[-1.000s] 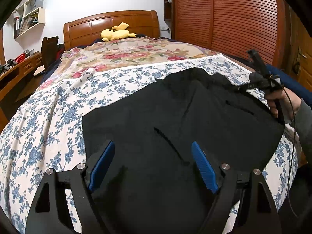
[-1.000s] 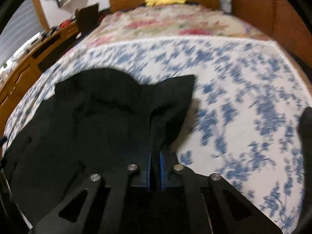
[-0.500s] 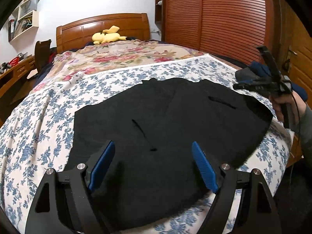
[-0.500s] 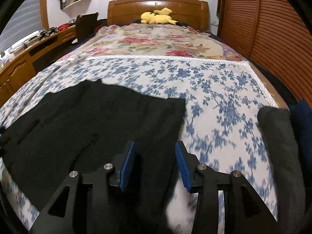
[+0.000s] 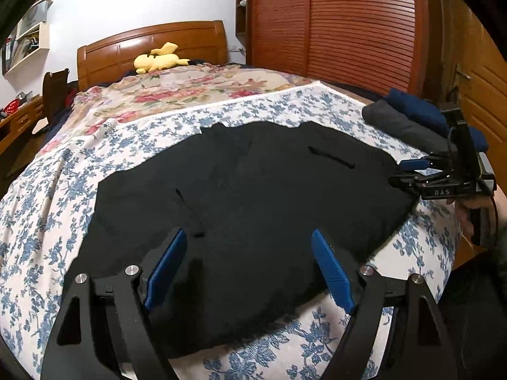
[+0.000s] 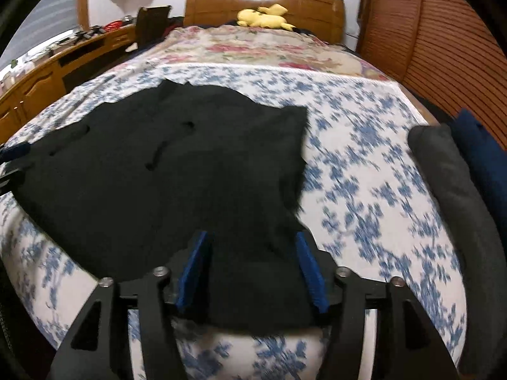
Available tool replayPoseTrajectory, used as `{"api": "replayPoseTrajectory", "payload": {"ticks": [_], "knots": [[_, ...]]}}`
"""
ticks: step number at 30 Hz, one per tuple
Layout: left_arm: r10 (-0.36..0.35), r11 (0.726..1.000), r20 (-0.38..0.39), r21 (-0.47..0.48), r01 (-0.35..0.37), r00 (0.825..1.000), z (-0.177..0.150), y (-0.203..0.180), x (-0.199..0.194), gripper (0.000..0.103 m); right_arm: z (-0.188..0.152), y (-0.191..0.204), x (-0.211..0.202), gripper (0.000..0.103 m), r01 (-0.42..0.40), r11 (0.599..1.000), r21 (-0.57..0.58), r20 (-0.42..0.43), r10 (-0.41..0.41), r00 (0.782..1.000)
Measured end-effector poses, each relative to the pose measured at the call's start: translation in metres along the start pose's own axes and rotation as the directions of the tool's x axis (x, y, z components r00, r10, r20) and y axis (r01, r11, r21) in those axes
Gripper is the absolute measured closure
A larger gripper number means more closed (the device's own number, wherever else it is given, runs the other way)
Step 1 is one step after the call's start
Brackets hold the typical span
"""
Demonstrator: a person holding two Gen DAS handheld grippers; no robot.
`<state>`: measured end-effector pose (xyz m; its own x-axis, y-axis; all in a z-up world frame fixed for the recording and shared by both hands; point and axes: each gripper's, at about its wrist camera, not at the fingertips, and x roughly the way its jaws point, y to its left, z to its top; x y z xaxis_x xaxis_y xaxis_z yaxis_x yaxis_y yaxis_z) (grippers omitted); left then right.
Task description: Fold large clothes
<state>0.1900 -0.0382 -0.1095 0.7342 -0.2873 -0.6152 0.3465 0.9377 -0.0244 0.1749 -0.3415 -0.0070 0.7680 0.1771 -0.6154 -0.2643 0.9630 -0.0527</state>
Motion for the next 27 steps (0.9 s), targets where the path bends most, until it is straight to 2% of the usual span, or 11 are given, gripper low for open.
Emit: {"api": "replayPoseTrajectory", "payload": {"ticks": [7, 11, 22, 23, 24, 25, 27], "knots": [[0.003, 1.000, -0.029, 0.004, -0.003, 1.000, -0.007, -0.003, 0.005, 0.021, -0.012, -0.004, 0.003, 0.032, -0.024, 0.998, 0.066, -0.039, 0.027, 0.999], [0.012, 1.000, -0.056, 0.014, -0.011, 0.998, -0.012, -0.005, 0.011, 0.021, -0.013, -0.003, 0.003, 0.032, -0.035, 0.997, 0.070, -0.045, 0.038, 0.998], [0.008, 1.000, -0.062, 0.014, -0.007, 0.998, -0.013, -0.005, 0.013, 0.021, -0.015, -0.004, 0.003, 0.032, -0.074, 0.995, 0.073, -0.041, 0.077, 0.996], [0.008, 1.000, -0.064, 0.014, -0.007, 0.998, -0.013, -0.005, 0.013, 0.021, -0.015, -0.003, 0.002, 0.034, -0.082, 0.994, 0.071, -0.037, 0.084, 0.996], [0.008, 1.000, -0.065, 0.014, -0.007, 0.998, -0.014, -0.005, 0.014, 0.021, -0.015, -0.004, 0.001, 0.042, -0.093, 0.993, 0.071, -0.032, 0.096, 0.995], [0.007, 1.000, -0.066, 0.014, -0.006, 0.998, -0.014, -0.005, 0.014, 0.021, -0.015, -0.003, -0.001, 0.058, -0.103, 0.992, 0.069, -0.023, 0.105, 0.994], [0.007, 1.000, -0.068, 0.014, -0.006, 0.998, -0.014, -0.005, 0.016, 0.021, -0.015, -0.001, -0.006, 0.076, -0.095, 0.994, 0.050, -0.008, 0.095, 0.995]]}}
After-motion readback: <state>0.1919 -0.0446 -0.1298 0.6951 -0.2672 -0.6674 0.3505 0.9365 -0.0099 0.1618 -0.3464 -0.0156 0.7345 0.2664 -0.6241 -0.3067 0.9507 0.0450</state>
